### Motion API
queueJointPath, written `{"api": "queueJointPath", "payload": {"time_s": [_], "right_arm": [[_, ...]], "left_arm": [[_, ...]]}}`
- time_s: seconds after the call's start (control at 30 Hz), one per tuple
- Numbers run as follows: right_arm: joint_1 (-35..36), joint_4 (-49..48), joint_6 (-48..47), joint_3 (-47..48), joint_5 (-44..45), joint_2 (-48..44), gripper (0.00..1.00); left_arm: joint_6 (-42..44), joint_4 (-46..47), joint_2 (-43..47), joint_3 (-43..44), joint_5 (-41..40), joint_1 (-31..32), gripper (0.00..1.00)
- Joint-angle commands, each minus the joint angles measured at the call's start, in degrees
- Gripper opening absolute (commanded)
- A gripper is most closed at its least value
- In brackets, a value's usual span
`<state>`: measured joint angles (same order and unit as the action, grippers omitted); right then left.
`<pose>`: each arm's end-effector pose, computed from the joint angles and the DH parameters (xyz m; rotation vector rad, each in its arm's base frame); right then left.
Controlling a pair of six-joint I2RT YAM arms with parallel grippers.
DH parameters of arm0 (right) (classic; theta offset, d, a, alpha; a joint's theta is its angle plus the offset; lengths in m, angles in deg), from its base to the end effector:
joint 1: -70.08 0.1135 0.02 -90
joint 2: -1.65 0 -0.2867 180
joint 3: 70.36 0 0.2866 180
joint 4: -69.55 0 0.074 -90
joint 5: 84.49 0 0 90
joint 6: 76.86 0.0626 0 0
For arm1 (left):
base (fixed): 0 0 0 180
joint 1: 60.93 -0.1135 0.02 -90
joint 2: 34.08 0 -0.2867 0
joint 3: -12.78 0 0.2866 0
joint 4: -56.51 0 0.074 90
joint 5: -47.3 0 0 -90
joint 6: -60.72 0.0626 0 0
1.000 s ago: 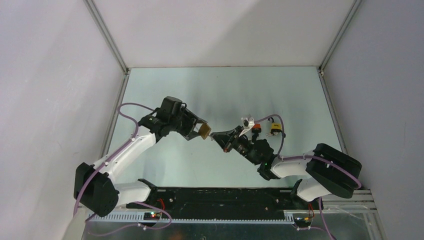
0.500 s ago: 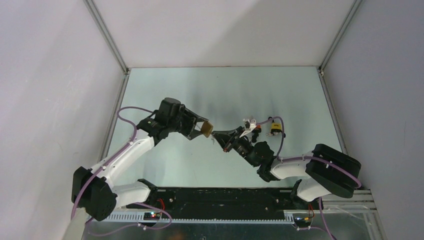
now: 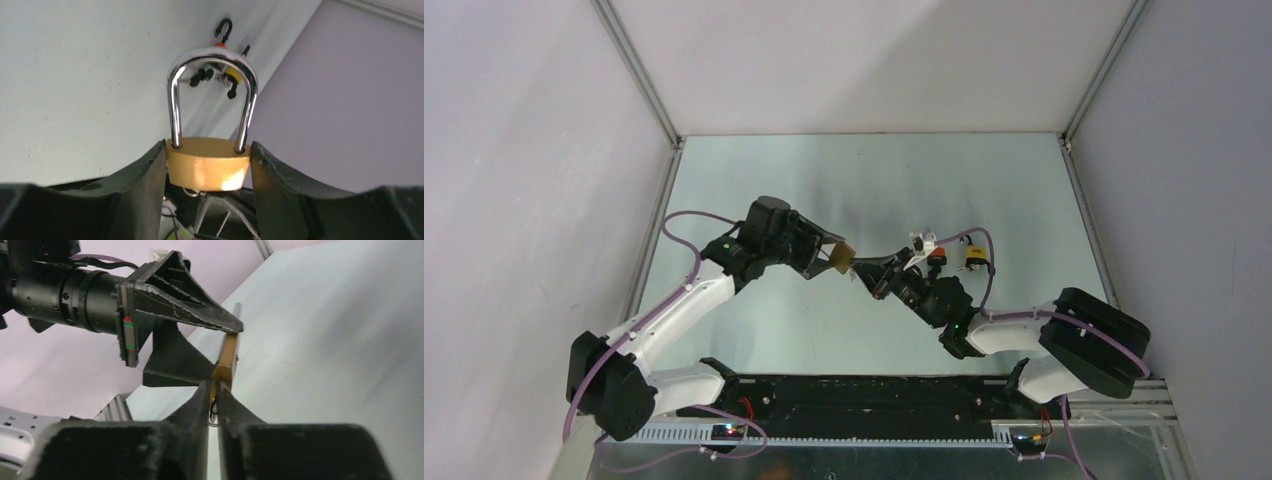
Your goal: Unlock with the key
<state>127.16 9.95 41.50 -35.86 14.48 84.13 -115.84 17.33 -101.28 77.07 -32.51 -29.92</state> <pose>0.1752 0.2527 0.2122 -0.2260 1.4489 1.1305 0.2478 -0.1619 0.2723 -1.1332 2.3751 -1.1207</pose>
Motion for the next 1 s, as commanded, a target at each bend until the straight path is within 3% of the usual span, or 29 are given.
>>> {"api": "queueJointPath", "payload": {"time_s": [0.0,0.13,0.27,0.5,0.97], "right_arm": [[-0.7,9.29,-1.2,3.34,-2.86,-6.28,0.21],[-1.07,22.69,-0.72,3.34,-2.25,-14.14,0.42],[-1.08,35.11,0.53,3.34,-1.63,-20.95,0.49],[-1.19,47.56,1.43,4.4,-1.55,-26.96,0.47],[1.89,44.4,-1.24,9.82,-1.12,-20.79,0.44]], "left_arm": [[-0.5,4.97,1.87,2.06,7.34,2.86,0.0],[0.86,4.97,1.44,1.42,5.2,1.67,0.0],[2.15,4.99,0.47,1.82,4.64,1.6,0.0],[3.04,5.01,0.42,1.79,4.17,1.61,0.0],[3.77,5.03,0.98,1.67,3.97,1.68,0.0]]}}
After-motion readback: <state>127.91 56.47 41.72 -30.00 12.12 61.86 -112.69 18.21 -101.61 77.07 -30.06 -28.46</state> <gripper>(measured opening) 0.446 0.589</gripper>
